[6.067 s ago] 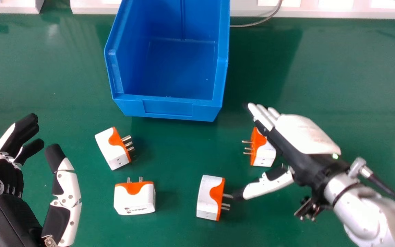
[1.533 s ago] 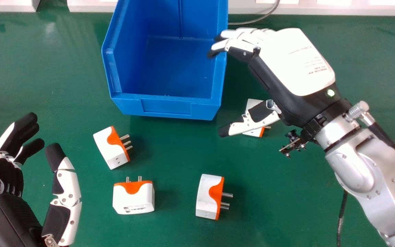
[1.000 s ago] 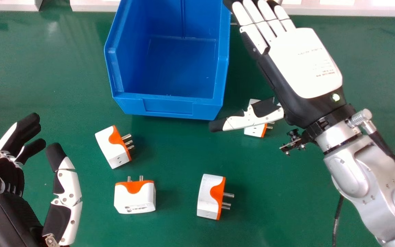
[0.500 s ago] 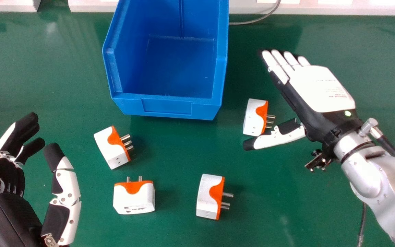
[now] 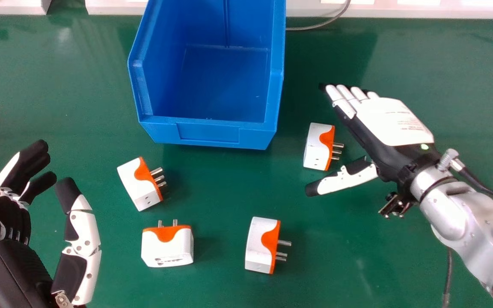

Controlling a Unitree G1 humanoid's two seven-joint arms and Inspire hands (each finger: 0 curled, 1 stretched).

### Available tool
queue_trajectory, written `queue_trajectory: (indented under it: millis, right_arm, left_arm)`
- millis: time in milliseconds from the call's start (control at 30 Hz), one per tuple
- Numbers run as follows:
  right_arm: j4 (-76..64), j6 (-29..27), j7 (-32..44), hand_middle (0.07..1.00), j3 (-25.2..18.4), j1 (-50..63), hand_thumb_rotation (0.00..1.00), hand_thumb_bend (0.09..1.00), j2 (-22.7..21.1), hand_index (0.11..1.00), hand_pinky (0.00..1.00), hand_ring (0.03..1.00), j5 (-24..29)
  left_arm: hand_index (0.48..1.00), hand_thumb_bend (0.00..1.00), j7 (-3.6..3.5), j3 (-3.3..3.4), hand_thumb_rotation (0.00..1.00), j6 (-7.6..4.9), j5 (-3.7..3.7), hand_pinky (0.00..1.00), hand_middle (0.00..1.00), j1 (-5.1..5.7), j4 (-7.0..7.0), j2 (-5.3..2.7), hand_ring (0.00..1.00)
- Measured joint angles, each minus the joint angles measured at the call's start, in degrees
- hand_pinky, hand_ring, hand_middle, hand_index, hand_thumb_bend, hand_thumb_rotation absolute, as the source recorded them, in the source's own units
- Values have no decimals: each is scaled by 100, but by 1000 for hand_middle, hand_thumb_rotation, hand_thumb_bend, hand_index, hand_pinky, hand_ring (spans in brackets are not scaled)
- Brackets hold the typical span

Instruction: Pick all objects and put in blue box

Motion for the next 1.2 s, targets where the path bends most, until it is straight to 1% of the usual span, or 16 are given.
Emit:
queue_trajectory:
  millis: [100,233,333,433,500,567,667,733,800,900,967,1033,1067,1100,1133,1200]
  right_arm:
    - [230,-169,-65,1000,73,-173,552,1000,66,1000,1000,1000,5]
    - [585,-394,-91,1000,183,-373,500,1000,159,1000,1000,1000,15]
    - [831,-633,-131,1000,225,-484,432,1000,195,1000,953,1000,25]
    - [1113,-892,-235,1000,295,-627,322,918,201,1000,880,994,24]
    - [1308,-1042,-264,979,346,-741,226,866,206,964,813,948,24]
    - [1554,-1170,-275,941,396,-866,126,815,225,908,758,895,35]
    - [1899,-1263,-215,904,423,-1012,26,756,266,837,673,828,100]
    - [2083,-1300,-186,884,459,-1096,6,740,284,792,632,790,134]
    - [2214,-1310,-146,874,480,-1181,1,727,298,763,612,773,149]
    - [2320,-1328,-98,858,506,-1272,0,714,300,743,597,757,176]
    - [2368,-1359,-86,823,508,-1316,0,696,301,722,589,736,195]
    - [2402,-1391,-83,755,514,-1341,0,681,301,686,574,687,197]
    - [2414,-1409,-83,711,516,-1344,0,621,301,661,540,601,197]
    - [2420,-1416,-86,637,518,-1345,0,568,301,607,504,514,197]
    - [2422,-1408,-99,590,520,-1345,0,544,302,584,477,475,196]
    - [2410,-1328,-183,512,524,-1345,0,513,303,551,415,431,189]
  left_arm:
    - [724,260,2,-10,0,-1,4,659,715,0,0,0,715]
    - [727,253,-2,-21,0,-1,-13,663,718,1,0,0,721]
    - [727,255,-3,-22,0,-2,-17,666,716,1,0,0,720]
    - [726,258,3,-23,0,-3,-19,665,715,2,0,0,720]
    - [726,260,8,-23,0,-8,-17,661,715,2,0,0,719]
    - [724,257,18,-19,0,-15,-17,657,714,2,0,0,716]
    - [724,259,29,-15,0,-23,-19,654,715,2,0,0,716]
    - [723,255,33,-13,0,-24,-18,652,714,2,0,0,716]
    - [723,252,33,-9,0,-29,-18,651,715,2,1,0,716]
    - [724,256,30,-9,0,-33,-19,652,715,2,0,0,717]
    - [723,252,27,-9,0,-33,-20,654,715,2,0,0,717]
    - [723,251,26,-8,0,-33,-20,655,715,2,0,0,717]
    - [723,252,25,-8,0,-32,-20,656,715,2,0,0,717]
    - [723,254,24,-9,0,-32,-20,656,716,2,0,0,716]
    - [723,255,23,-10,0,-31,-20,655,716,2,0,0,716]
    - [722,262,30,-6,0,-28,-2,652,715,2,0,0,712]
